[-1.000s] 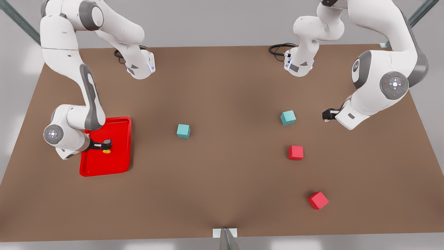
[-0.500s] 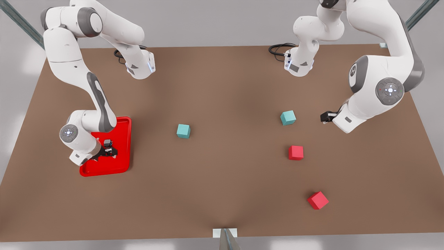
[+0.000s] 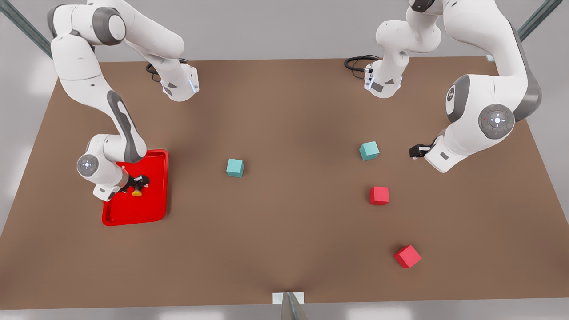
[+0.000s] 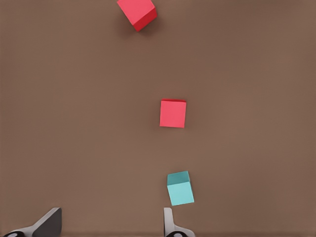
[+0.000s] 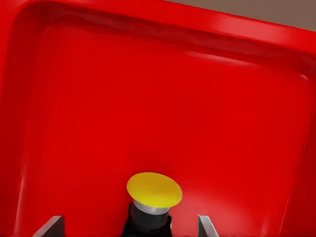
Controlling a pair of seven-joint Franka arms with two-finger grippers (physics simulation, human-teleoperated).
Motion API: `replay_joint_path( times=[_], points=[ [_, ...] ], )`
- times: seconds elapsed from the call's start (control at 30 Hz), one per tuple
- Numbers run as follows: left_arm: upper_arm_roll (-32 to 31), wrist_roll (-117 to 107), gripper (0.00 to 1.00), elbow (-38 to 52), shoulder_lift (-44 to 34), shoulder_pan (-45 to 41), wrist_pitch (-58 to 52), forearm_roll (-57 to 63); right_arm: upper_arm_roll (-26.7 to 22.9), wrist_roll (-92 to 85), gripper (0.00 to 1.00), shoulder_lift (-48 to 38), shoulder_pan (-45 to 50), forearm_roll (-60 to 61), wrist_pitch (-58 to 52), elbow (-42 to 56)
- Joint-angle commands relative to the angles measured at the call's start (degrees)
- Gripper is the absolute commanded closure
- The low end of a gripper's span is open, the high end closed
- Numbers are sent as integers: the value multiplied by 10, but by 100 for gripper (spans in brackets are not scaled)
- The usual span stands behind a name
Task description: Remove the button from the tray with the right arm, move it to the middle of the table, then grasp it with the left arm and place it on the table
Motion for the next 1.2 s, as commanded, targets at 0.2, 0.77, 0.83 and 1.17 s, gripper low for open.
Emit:
replay_joint_path(
  times=[0.2,0.77,0.83,1.17],
  points=[
    [0,-1,0,0,0,0,-1,0,-1,-74,0,-4,-26,-1,0,-17],
    [0,-1,0,0,3,0,-5,0,-5,-39,0,22,-24,-3,4,-22],
    [0,-1,0,0,3,0,-5,0,-5,-38,0,23,-24,-2,4,-22],
    [1,1,0,0,4,0,-4,0,-5,-33,62,21,-16,-2,-1,-15]
  ],
)
